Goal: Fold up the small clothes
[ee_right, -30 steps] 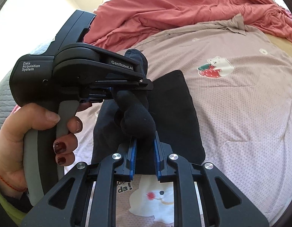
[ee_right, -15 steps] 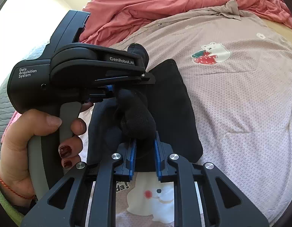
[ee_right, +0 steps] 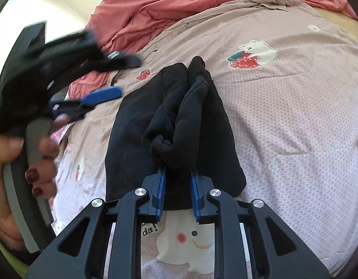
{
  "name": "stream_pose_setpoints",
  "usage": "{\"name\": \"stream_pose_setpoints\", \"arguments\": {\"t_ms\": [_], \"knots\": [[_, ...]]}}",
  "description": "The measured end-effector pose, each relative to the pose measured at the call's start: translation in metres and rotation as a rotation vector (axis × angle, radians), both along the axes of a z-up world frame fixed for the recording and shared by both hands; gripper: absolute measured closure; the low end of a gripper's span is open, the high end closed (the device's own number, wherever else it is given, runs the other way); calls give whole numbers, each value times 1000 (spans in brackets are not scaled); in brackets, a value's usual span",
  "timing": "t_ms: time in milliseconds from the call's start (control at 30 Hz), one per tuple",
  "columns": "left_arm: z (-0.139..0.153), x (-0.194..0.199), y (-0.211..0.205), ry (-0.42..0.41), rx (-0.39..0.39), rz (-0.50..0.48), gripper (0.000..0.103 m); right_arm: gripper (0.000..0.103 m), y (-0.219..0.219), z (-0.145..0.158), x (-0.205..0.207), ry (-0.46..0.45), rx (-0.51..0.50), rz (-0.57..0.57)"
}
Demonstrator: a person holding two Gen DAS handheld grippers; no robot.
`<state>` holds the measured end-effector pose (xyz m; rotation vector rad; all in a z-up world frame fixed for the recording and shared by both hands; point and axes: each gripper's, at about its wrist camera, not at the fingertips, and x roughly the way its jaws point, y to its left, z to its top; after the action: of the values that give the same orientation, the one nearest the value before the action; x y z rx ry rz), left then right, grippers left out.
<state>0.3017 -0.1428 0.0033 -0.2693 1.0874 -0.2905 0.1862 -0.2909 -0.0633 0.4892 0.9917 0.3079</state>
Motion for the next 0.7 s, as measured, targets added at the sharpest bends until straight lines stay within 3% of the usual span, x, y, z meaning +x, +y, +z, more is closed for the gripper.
{"name": "stream_pose_setpoints", "arguments": {"t_ms": [167,267,400,533,700], "knots": [[-1,-31,38,-22,17,83,48,68,-8,2,0,20,49,-28],[-1,-52,55,-39,41,113,48,58,-15,19,-5,-38,43,-49],[1,-79,79,-64,36,170,48,54,-24,39,-9,-120,-21,-73],[-4,-101,91,-74,43,207,49,54,-34,44,-5,-144,-72,-101],[-14,-123,88,-71,83,183,50,54,-33,45,2,-156,-105,-27]]}}
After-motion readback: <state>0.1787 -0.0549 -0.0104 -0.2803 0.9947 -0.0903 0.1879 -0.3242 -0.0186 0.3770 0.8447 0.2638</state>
